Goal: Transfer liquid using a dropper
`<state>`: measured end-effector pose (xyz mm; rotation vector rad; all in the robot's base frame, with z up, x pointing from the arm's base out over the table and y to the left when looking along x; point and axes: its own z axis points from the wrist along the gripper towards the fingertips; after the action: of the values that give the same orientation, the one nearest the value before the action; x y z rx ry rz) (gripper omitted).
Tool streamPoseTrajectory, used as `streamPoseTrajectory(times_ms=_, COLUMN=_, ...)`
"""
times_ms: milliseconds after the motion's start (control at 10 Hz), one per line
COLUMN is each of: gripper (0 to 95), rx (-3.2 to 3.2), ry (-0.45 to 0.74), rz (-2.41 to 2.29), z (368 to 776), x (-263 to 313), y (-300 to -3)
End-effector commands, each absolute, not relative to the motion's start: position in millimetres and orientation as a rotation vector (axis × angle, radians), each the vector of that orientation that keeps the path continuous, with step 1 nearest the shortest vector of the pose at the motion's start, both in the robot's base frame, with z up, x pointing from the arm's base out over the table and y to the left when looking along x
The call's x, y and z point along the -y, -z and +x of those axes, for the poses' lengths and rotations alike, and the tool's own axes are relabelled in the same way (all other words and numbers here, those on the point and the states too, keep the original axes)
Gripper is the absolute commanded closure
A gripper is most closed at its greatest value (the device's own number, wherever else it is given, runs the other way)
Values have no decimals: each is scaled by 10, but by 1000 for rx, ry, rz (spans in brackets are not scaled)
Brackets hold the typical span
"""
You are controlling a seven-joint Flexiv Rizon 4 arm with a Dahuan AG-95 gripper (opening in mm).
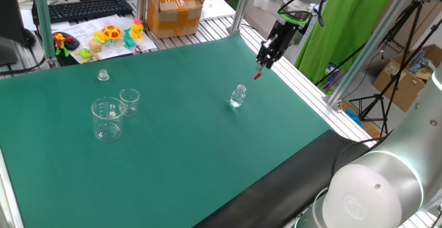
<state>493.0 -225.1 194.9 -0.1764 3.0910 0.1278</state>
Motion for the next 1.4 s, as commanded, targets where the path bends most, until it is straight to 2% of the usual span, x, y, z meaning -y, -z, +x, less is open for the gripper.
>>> streamPoseTrajectory(times_ms=100, gripper=950, rx=-3126, ry=-154, rz=-181, z=4935, x=2251, y=-1949)
streamPoseTrajectory(times_ms=200, gripper=760, rx=-3136, ry=-170, rz=-177, z=4935, x=2251, y=-1949)
streamPoseTrajectory(times_ms=700, gripper=760, rx=-3149, ry=-185, rz=-158, z=4935, x=2251, y=-1949)
streamPoseTrajectory(times_ms=800, gripper=570, rx=-3152, ry=-176, rz=-159, z=4935, x=2251, y=-1949)
streamPoseTrajectory(times_ms=1400, gripper=570, rx=-3169, ry=-87, rz=-145, z=4935, x=2251, y=-1949)
